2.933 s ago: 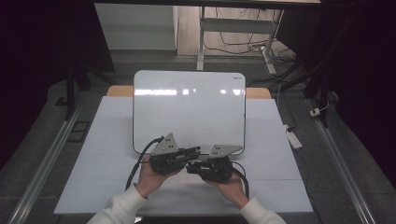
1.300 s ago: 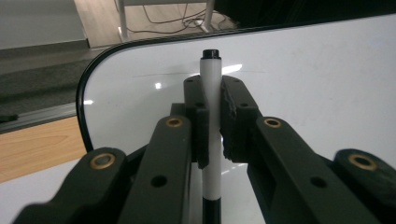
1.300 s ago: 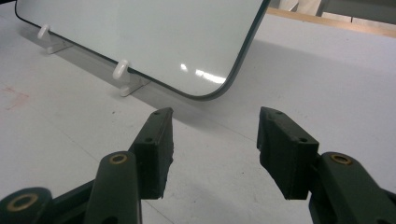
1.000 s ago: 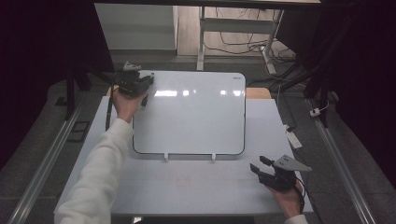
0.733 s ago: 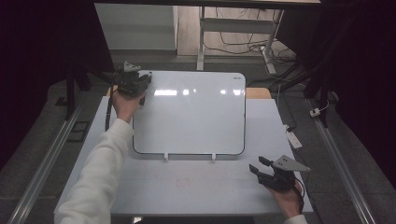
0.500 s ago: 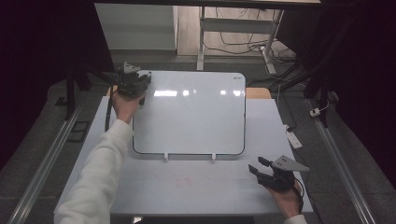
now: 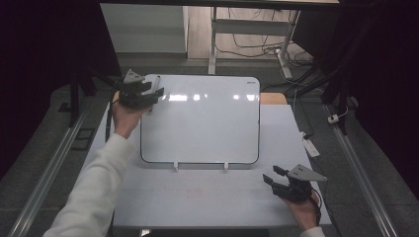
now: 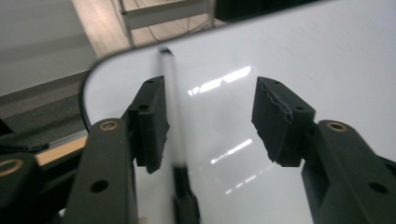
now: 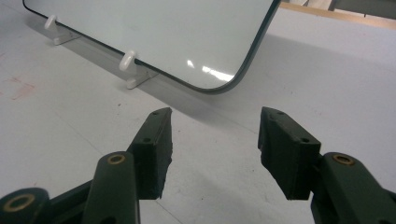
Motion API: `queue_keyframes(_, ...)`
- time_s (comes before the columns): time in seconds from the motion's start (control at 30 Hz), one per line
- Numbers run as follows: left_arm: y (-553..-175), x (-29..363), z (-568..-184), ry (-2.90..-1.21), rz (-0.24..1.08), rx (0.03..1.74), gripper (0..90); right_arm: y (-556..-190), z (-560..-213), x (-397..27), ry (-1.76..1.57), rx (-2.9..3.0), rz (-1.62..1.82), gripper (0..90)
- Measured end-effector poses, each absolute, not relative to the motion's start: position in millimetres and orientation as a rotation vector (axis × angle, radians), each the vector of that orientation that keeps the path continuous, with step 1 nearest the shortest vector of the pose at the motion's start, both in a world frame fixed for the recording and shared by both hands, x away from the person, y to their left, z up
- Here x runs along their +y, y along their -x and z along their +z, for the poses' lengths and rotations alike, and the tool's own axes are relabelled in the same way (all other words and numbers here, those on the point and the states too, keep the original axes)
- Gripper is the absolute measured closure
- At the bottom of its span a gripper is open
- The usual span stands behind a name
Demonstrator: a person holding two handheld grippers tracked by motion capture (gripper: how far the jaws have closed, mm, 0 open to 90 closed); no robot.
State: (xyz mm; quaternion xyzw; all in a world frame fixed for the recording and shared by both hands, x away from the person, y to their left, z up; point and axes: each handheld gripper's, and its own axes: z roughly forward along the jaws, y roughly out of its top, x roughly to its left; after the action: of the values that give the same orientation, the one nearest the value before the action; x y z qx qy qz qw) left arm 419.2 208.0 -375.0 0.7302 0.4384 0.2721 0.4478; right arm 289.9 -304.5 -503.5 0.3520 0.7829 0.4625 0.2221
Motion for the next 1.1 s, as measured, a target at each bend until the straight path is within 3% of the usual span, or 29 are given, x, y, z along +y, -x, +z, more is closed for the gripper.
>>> queue_keyframes(0.37,-335.8,219.7,-409.1,-1.918,0.53,0.992,35.3,-293.2,-499.0,-307.8,-0.911,2.161,1.28,43.8)
queue_keyframes(0.73,-261.6,244.9,-466.3,-1.915,0.404,1.036,32.7,-292.5,-497.1,-296.8,-0.834,2.198,1.285,43.4)
queue_keyframes(1.1,-230.8,258.8,-506.1,-1.907,0.288,1.075,31.0,-296.1,-503.3,-294.4,-0.821,2.217,1.263,43.1)
